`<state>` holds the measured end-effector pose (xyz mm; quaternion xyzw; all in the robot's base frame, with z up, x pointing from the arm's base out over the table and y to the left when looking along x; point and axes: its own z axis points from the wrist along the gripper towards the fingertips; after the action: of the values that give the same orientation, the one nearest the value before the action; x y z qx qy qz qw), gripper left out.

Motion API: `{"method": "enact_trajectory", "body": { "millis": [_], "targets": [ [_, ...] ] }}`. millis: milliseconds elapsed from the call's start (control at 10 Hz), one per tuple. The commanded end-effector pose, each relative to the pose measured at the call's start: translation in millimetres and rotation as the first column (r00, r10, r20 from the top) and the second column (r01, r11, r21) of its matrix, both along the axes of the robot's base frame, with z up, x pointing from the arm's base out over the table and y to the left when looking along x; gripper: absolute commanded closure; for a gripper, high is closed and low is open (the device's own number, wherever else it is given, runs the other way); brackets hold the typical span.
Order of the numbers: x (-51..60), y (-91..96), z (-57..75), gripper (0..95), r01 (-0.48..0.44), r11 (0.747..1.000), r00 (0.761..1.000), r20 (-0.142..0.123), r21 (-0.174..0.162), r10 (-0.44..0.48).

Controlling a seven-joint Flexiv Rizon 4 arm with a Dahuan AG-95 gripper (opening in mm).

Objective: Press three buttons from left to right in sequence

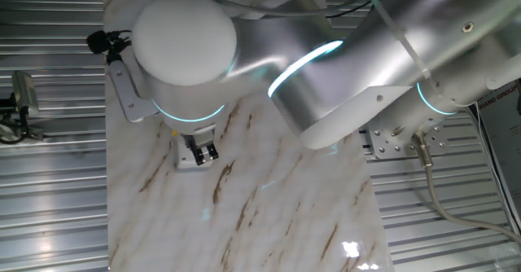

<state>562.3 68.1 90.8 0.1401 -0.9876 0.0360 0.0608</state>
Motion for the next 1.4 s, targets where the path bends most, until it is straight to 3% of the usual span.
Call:
{"method": "enact_trajectory", "body": {
  "millis": [100,200,300,500,600,1200,1400],
  "targets": [
    [0.7,-2.0,-14.9,95.0,0.010,0.999,1.000,-0.023,0.037,-0.010],
    [2.9,-2.4,-7.7,95.0,0.006,1.000,0.999,-0.052,0.031,-0.004],
    [6.0,-2.6,1.3,95.0,0.012,0.999,0.994,-0.108,0.036,-0.008],
    [18.0,0.9,24.7,95.0,0.072,0.994,0.982,-0.181,0.082,-0.056],
    [20.3,2.2,28.0,95.0,0.069,0.995,0.979,-0.198,0.068,-0.054],
    [21.4,2.8,29.5,95.0,0.085,0.993,0.975,-0.214,0.082,-0.066],
    [21.4,2.8,29.5,95.0,0.100,0.992,0.971,-0.226,0.071,-0.082]
  ]
}}
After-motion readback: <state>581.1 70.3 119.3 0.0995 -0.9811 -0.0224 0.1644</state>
